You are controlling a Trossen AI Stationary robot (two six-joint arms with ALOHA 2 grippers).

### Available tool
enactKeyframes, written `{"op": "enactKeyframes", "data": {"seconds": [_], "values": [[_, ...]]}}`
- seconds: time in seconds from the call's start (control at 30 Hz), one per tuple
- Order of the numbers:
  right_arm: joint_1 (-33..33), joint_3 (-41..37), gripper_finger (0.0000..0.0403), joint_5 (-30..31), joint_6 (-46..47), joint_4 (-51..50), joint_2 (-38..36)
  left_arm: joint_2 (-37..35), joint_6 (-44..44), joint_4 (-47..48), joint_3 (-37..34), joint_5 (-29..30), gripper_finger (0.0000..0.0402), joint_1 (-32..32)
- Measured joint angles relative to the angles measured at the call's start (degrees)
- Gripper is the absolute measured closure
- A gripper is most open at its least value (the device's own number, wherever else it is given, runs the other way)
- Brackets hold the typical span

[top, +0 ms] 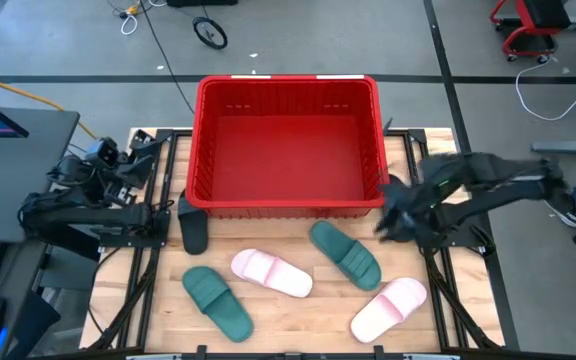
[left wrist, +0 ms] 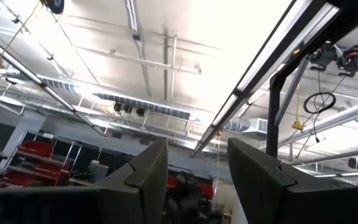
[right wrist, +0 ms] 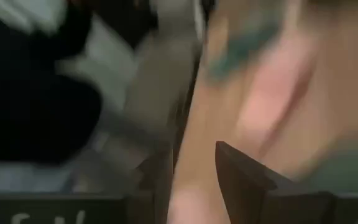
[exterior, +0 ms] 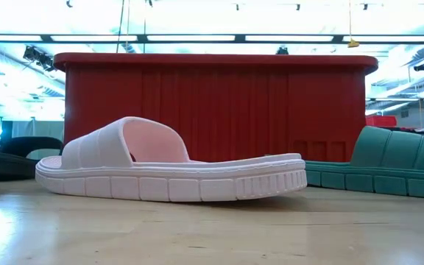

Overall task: Pick and place slides into bin
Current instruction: Put the right black slide into the container

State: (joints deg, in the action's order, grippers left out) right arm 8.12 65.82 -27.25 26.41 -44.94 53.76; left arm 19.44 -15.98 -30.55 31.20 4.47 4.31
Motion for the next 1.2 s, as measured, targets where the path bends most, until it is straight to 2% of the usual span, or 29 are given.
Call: {"op": "enactKeyframes", "data": {"seconds": [0.1, 0.23, 0.4, 0.57, 0.67, 0.8, 1.1, 1.2], "values": [[4.15, 3.17, 0.0275, -4.61, 9.39, -8.70, 7.40, 0.41, -1.44, 0.36, -0.02, -0.07, 0.0228, -0.01], [9.89, 3.34, 0.0275, -6.09, 15.80, -8.30, 13.65, 0.46, -1.65, 0.38, 0.00, -0.09, 0.0230, -0.01], [14.89, 3.33, 0.0275, -6.07, 14.05, -10.83, 19.56, 0.44, -1.43, 0.41, 0.00, -0.12, 0.0229, -0.01], [20.19, 2.54, 0.0274, 1.41, 17.62, -14.70, 23.23, 0.44, -1.43, 0.72, 0.00, -0.13, 0.0230, -0.01], [22.13, 0.76, 0.0268, 4.60, 21.03, -21.70, 25.55, 0.44, -1.43, 0.74, 0.00, -0.70, 0.0230, -0.01], [24.81, -1.05, 0.0247, 7.98, 21.07, -30.89, 27.75, 0.44, -1.43, 0.79, 0.00, -1.89, 0.0230, -0.01], [26.68, -10.19, 0.0174, 21.59, 20.51, -31.49, 28.21, 0.44, -1.40, 2.53, 0.00, -2.05, 0.0230, 0.01], [26.73, -14.23, 0.0155, 27.76, 20.53, -31.72, 28.21, 0.42, -1.40, 3.38, 0.02, -2.07, 0.0230, 0.01]]}}
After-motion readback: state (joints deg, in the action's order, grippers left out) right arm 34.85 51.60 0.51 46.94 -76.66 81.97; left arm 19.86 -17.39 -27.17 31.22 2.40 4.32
